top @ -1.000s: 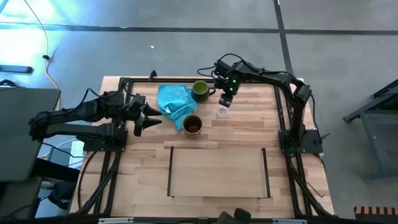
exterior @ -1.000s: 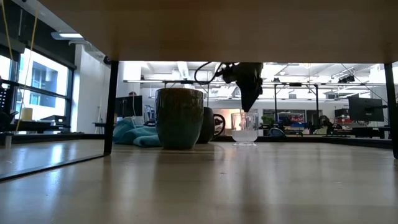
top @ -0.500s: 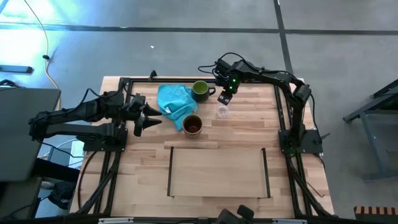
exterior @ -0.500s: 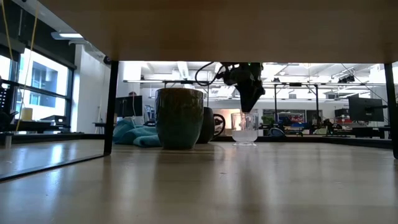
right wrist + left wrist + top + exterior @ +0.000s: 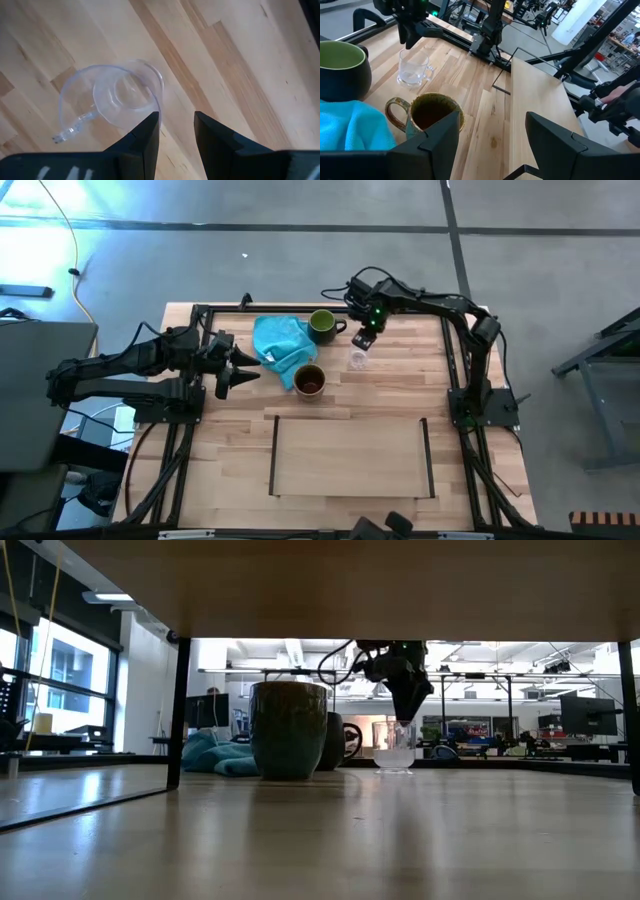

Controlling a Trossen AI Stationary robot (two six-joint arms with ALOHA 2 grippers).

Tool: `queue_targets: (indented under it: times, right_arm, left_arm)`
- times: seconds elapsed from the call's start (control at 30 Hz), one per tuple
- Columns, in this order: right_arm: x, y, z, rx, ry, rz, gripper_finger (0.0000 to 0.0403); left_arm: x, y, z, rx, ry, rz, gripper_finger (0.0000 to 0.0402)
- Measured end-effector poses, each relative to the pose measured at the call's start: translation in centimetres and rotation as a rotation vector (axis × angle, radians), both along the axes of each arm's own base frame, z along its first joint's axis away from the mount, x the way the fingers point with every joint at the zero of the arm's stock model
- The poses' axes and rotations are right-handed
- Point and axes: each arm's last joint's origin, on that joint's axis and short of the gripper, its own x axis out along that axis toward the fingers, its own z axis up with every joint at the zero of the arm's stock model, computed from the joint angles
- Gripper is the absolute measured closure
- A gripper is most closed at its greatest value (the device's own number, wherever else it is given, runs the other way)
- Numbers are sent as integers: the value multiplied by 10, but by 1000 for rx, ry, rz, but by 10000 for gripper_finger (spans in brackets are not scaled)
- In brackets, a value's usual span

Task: Stack small to large cups/mugs on shelf
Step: Put the transparent mug on the shelf

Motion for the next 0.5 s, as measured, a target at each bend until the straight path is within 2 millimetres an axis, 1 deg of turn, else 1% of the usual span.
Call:
queue_targets:
  times: [0.1,0.5]
  right_arm:
    - [-1,1,-3,7,10,0,289]
    - [3,2,-3,12,-32,3,289]
  left_arm:
    - [0,0,0,0,0,0,186]
    - [0,1,0,7,2,18,186]
